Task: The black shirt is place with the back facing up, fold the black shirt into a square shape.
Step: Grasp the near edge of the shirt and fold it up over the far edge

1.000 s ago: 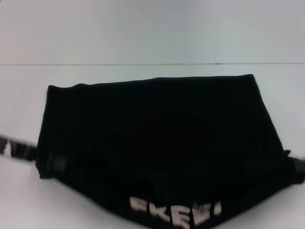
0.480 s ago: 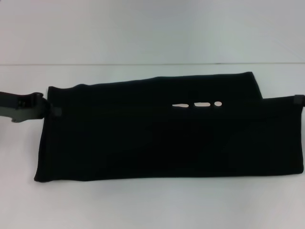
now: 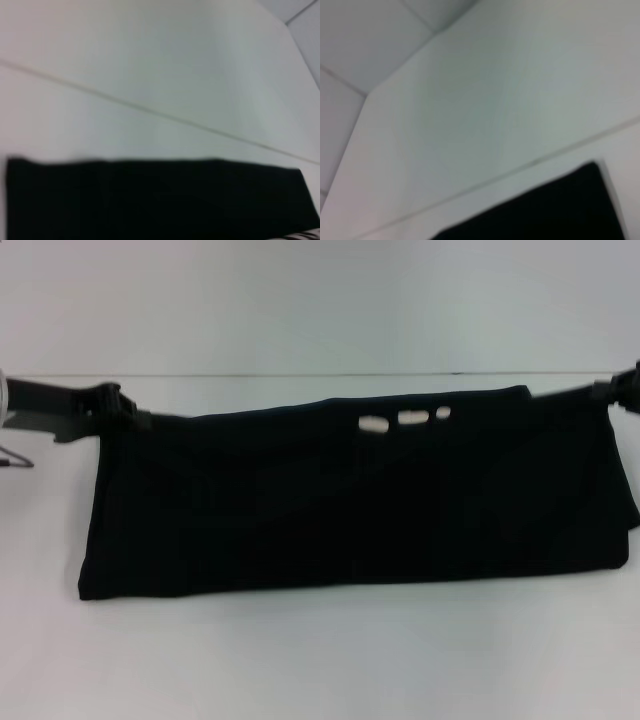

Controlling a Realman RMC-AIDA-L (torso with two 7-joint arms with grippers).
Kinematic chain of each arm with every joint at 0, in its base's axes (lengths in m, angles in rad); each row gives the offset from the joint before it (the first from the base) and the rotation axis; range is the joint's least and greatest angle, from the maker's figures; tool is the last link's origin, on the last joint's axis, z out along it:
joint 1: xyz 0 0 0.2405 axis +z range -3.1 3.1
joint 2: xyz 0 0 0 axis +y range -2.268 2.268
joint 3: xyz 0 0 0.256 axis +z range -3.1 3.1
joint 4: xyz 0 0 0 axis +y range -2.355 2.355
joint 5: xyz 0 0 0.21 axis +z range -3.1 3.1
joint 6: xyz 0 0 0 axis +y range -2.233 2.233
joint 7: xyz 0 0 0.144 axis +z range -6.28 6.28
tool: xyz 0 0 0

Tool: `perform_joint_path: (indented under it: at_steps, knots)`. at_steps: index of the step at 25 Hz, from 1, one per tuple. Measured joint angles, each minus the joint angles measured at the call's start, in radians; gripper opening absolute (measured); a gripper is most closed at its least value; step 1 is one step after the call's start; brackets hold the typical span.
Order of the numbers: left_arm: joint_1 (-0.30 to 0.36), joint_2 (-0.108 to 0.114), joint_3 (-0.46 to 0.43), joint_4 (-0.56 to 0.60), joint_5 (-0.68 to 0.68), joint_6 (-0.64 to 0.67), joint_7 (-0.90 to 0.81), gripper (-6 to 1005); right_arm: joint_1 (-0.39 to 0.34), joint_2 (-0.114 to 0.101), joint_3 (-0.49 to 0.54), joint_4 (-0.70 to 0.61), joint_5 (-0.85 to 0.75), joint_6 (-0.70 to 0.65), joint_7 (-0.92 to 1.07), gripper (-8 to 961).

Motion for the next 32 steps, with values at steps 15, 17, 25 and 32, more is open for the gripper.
perform_joint_path:
  at_steps: [15, 17, 25, 32]
  knots:
    - [0.01, -0.04, 0.239, 0.004, 0.045, -0.321, -0.054, 2, 0.054, 0.07, -0.189, 0.026, 0.002, 0.321, 0.011, 64]
    - [0.009, -0.048, 0.24, 0.006, 0.041, -0.357, -0.043, 2, 0.058, 0.074, -0.201, 0.031, 0.002, 0.36, 0.011, 65]
    - [-0.013, -0.059, 0.241, -0.001, 0.04, -0.444, -0.066, 3, 0.092, 0.093, -0.231, 0.054, 0.003, 0.508, 0.008, 70]
    - [-0.016, -0.076, 0.244, -0.012, 0.046, -0.502, -0.076, 3, 0.138, 0.096, -0.307, 0.14, 0.0, 0.645, 0.003, 73]
